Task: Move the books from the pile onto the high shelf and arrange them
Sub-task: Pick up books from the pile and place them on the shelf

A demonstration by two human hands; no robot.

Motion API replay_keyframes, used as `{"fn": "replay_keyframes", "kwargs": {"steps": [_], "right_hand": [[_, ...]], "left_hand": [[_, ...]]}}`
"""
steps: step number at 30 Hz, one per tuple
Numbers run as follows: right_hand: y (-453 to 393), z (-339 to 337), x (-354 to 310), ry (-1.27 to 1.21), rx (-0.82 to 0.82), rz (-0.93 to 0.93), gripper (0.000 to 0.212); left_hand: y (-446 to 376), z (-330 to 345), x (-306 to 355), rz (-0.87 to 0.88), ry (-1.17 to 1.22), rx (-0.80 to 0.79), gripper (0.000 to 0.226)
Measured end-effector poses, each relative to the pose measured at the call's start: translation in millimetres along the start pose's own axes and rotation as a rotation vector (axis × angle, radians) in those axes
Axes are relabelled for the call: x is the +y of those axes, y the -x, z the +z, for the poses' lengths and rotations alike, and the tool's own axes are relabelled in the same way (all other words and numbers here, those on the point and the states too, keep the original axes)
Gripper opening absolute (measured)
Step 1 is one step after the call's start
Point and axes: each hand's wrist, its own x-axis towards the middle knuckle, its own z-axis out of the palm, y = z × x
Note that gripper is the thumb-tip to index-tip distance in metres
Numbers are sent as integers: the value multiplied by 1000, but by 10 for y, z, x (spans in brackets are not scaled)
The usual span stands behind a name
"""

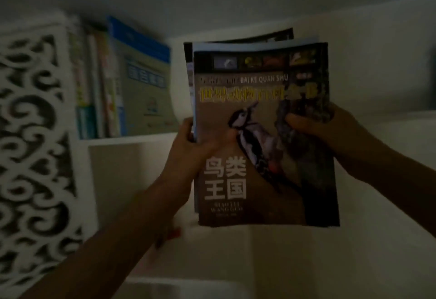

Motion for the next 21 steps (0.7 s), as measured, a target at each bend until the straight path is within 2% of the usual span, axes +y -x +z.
{"fn": "replay_keyframes", "kwargs": {"steps": [3,5,10,12,15,17,19,21], "right_hand": [[-628,428,-228,-50,-78,-60,92],[-1073,687,-301,-109,-112,-96,97],[-1957,1265,-211,-213,-240,-62,71],[-2197,1501,-39,-178,-216,-32,61],[-2447,1829,272,-49,-137,-59,68],[-2532,1981,396,59,-188,-150,71],[-2599,2070,462,305,-232,-237,76],[-2581,2142,466,468,-326,-292,75]], "left_hand": [[-318,-328,281,84,55,106,35],[-542,-511,409,146,44,189,41],[-1071,-798,442,279,-46,389,49],[-1255,-822,302,342,-78,469,46],[-1566,-833,56,356,-150,620,48],[-1815,-881,-75,299,-259,728,60],[-2025,-942,-185,223,-402,792,74],[-2131,-961,-249,166,-583,825,75]]}}
